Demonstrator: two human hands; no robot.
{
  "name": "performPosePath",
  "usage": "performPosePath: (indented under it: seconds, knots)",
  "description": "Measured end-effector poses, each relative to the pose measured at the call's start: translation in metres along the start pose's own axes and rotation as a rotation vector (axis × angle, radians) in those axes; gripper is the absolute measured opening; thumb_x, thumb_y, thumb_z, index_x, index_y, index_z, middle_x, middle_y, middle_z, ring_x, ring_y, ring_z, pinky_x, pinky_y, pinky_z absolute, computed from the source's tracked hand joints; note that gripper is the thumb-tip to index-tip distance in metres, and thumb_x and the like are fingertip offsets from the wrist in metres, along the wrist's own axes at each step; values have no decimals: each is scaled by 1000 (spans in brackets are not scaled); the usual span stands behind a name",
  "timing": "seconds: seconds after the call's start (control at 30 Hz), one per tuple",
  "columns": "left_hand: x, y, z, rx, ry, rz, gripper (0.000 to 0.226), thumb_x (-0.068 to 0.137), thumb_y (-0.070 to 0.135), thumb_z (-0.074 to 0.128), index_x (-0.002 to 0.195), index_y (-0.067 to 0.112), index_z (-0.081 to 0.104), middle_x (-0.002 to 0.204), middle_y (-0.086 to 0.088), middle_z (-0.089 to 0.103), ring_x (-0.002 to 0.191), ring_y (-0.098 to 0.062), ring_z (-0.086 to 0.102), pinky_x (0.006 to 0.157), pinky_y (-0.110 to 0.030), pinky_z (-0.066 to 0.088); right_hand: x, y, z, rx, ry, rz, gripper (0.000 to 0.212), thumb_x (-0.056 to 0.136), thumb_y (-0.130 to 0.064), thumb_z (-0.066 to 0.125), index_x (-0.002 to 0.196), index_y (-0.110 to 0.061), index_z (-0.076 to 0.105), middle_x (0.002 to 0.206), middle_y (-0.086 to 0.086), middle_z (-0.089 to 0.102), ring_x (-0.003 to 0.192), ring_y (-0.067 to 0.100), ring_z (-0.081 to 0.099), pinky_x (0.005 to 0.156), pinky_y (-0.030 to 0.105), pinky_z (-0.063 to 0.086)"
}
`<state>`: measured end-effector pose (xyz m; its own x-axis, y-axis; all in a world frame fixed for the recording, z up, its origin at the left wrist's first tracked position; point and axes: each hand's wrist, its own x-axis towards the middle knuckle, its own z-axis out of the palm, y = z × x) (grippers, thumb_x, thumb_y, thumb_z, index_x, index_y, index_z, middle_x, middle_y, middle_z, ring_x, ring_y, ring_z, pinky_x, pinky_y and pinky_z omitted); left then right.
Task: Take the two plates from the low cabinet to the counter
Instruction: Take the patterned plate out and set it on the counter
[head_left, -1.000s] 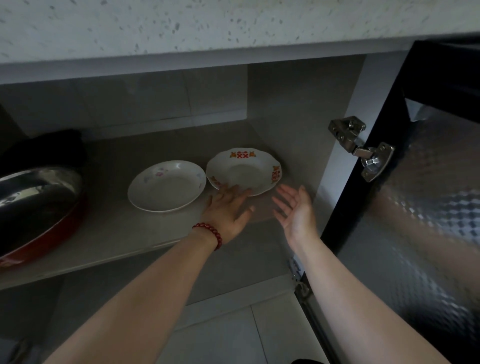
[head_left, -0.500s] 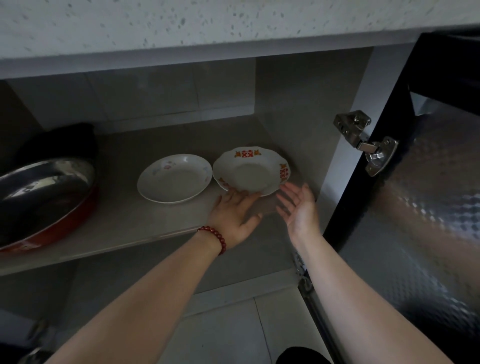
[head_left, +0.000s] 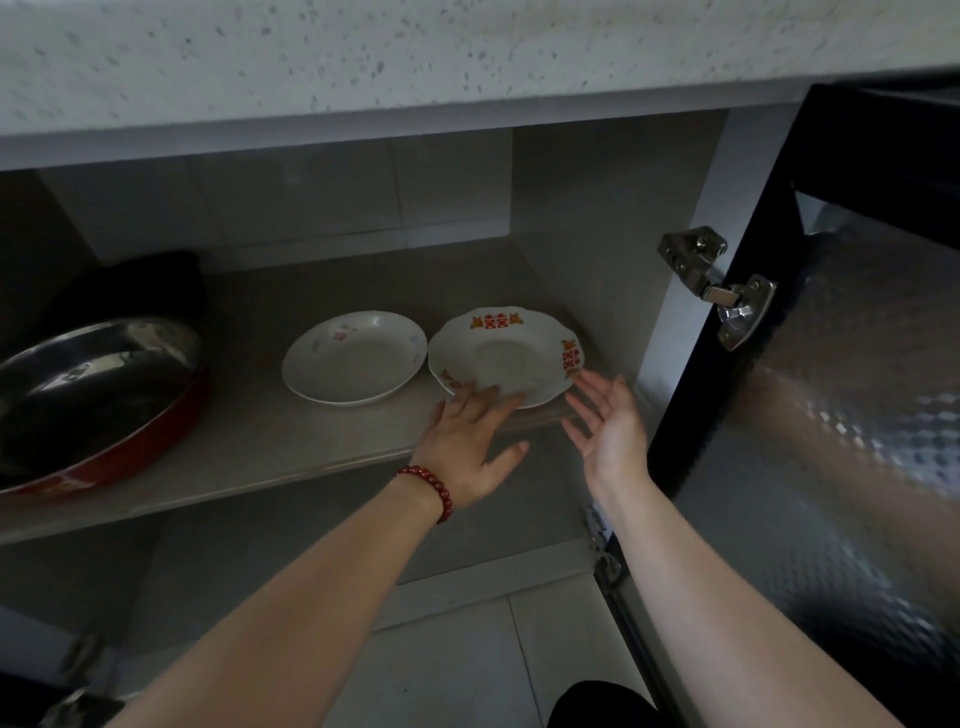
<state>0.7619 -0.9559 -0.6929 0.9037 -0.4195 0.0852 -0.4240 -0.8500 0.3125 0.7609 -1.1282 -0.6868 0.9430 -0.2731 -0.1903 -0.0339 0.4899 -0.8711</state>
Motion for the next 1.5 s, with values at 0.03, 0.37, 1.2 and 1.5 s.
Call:
performPosePath:
  seconds: [0.03,0.37,1.2,1.5]
  knots:
    - [2,-1,-1,-1,-9,-16,63,88,58,28,146,39,12,156,-1,19,144,-23,1,115,-47,4,0,0,0,3,5,2,43,100,-41,26,116,-18,59,128,2,58,116,17,54,90,34,41]
    - [-9,11,2,-13,-24,-6,68,84,62,27,146,39,11,154,-2,26,144,-24,6,115,-45,7,-4,-1,-4,36,52,-9,35,100,-35,29,117,-20,55,127,-1,55,121,18,49,93,36,40]
    - [-6,-10,-44,-1828,246,-577,72,86,69,22,143,26,30,143,-10,43,128,-32,42,83,-42,42,-3,1,4,74,37,63,29,98,-38,33,115,-23,52,106,-5,60,109,17,51,95,43,37]
    - [7,-19,-49,-1803,234,-670,77,86,69,22,148,25,19,148,-10,37,130,-34,40,104,-55,33,5,-7,10,22,44,92,40,98,-42,32,131,-23,43,114,-4,56,104,13,53,96,41,37]
